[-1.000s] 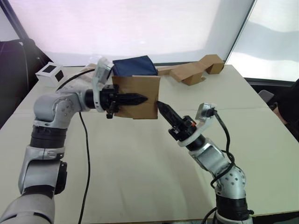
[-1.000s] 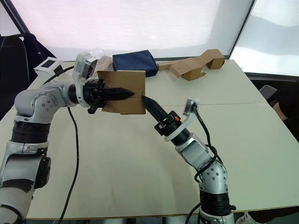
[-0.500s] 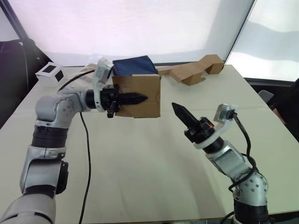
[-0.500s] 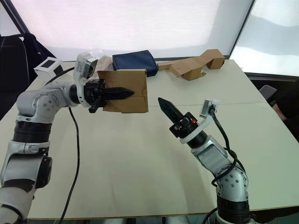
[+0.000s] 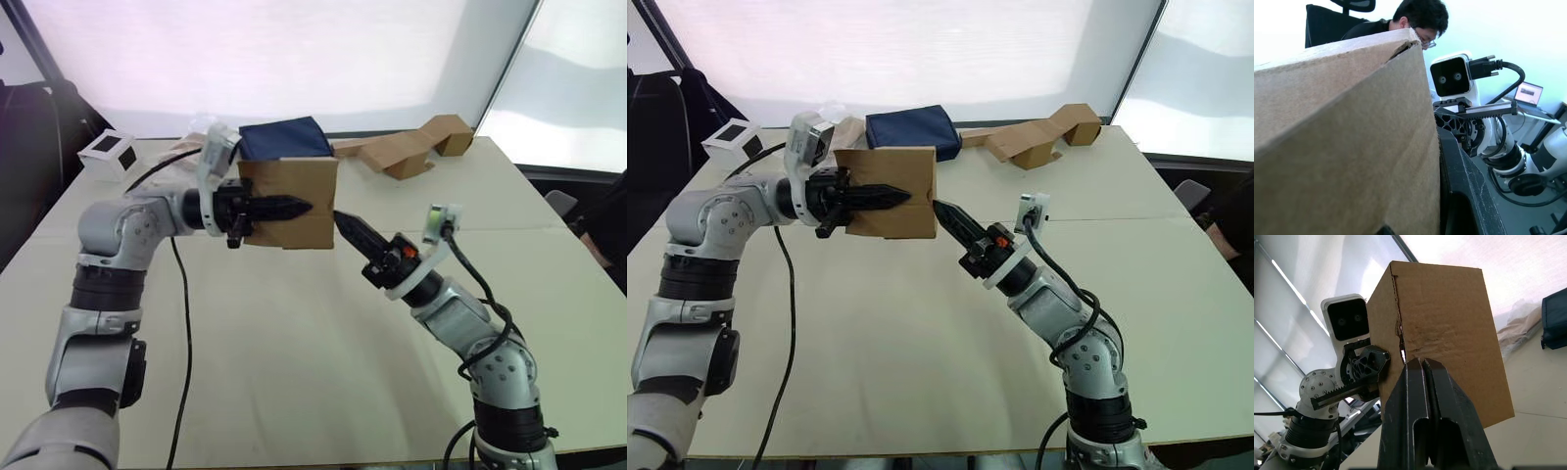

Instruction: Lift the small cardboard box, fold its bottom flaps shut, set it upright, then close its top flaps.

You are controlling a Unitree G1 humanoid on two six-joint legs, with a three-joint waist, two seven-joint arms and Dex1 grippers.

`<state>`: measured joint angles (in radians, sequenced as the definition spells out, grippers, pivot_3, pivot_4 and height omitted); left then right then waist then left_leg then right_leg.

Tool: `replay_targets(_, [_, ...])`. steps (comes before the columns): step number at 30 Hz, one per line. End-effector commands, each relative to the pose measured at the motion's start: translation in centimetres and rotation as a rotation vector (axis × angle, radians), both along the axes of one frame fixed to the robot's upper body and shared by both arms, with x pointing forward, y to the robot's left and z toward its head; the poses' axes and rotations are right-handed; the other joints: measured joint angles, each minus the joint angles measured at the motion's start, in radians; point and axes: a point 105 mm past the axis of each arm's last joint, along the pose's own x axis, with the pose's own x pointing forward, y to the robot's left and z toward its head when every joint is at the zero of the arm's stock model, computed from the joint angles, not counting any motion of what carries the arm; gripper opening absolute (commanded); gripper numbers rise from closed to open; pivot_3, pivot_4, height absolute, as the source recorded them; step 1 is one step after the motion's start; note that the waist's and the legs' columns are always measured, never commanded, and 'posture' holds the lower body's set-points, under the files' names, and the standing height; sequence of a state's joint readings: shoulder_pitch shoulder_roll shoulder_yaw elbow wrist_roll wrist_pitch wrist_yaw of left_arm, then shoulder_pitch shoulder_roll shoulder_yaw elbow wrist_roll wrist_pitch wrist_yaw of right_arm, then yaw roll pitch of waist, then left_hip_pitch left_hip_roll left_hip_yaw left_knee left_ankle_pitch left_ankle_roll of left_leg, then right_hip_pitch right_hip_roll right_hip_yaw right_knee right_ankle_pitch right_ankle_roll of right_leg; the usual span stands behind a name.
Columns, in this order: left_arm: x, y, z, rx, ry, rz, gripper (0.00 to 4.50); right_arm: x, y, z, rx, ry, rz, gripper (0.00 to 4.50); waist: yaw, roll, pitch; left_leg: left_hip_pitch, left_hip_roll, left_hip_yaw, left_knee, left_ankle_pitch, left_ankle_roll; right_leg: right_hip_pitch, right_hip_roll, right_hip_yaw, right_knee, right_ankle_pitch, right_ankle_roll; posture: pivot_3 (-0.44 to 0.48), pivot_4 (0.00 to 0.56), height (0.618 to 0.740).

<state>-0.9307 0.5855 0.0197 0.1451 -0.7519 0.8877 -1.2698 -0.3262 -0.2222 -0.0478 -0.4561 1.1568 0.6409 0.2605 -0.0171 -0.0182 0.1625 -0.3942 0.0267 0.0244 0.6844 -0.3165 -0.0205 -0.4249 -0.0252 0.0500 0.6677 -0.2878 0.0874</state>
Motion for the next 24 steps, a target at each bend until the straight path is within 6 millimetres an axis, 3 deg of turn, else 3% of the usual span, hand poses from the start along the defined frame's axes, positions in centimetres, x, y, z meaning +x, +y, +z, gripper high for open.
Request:
replay_targets(1, [-0.7, -1.0, 0.8, 0.041, -0.097, 0.010, 0.00, -0.2, -1.8, -0.2, -0.016, -0.010, -0.064, 0.01, 0.001, 0.000, 0.000, 0.000, 0.000, 0.000, 0.000, 0.000, 0.000, 0.000, 0.000, 0.000, 0.000, 0.000, 0.000, 0.000, 0.150, 0.740])
replay_targets(6, [-1.5, -1.1, -1.1, 0.326, -0.177, -0.041, 0.00, -1.0, -5.9, -1.4, -0.211, -0.013, -0.119, 0.01, 0.003, 0.000, 0.000, -0.001, -0.001, 0.001, 0.000, 0.000, 0.000, 0.000, -0.001, 0.000, -0.001, 0.000, 0.000, 0.000, 0.150, 0.740])
replay_targets(8, [-1.3, -1.1, -2.7, 0.510, -0.254, -0.074, 0.00, -1.1, -7.1, -2.2, -0.379, -0.031, -0.144, 0.01, 0.001, 0.000, 0.000, 0.000, -0.002, 0.001, 0.000, 0.000, 0.000, 0.000, 0.000, 0.001, -0.001, 0.000, 0.000, 0.000, 0.150, 0.740])
replay_targets(11, [-0.9, -2.1, -3.5, 0.649, -0.376, -0.146, 0.00, -1.3, -8.8, -3.2, -0.634, -0.070, -0.184, 0.01, 0.005, 0.000, 0.000, 0.001, -0.003, 0.001, -0.001, 0.000, 0.000, 0.001, 0.003, 0.001, -0.001, 0.000, 0.000, 0.000, 0.150, 0.740])
replay_targets(15, [0.7, -3.0, -5.2, 0.880, -0.526, -0.174, 0.00, -1.9, -9.6, -4.7, -0.905, -0.111, -0.176, 0.01, 0.006, 0.000, 0.000, 0.000, -0.002, 0.000, 0.000, -0.001, 0.001, 0.001, 0.008, 0.003, -0.002, 0.000, 0.000, 0.000, 0.150, 0.740])
replay_targets(17, [0.5, -3.6, -5.5, 0.957, -0.569, -0.249, 0.00, -2.1, -9.8, -5.8, -1.036, -0.123, -0.170, 0.01, 0.004, 0.000, 0.000, 0.000, -0.001, 0.000, 0.000, -0.001, 0.002, 0.001, 0.008, 0.003, -0.002, 0.000, -0.001, 0.000, 0.150, 0.740])
replay_targets(24, [-0.1, -4.5, -8.2, 1.112, -0.644, -0.443, 0.00, -2.9, -9.0, -7.1, -1.090, -0.123, -0.174, 0.01, 0.004, 0.000, 0.000, 0.001, 0.001, 0.001, 0.000, -0.002, 0.003, 0.001, 0.010, 0.005, -0.002, 0.000, -0.001, 0.000, 0.150, 0.740])
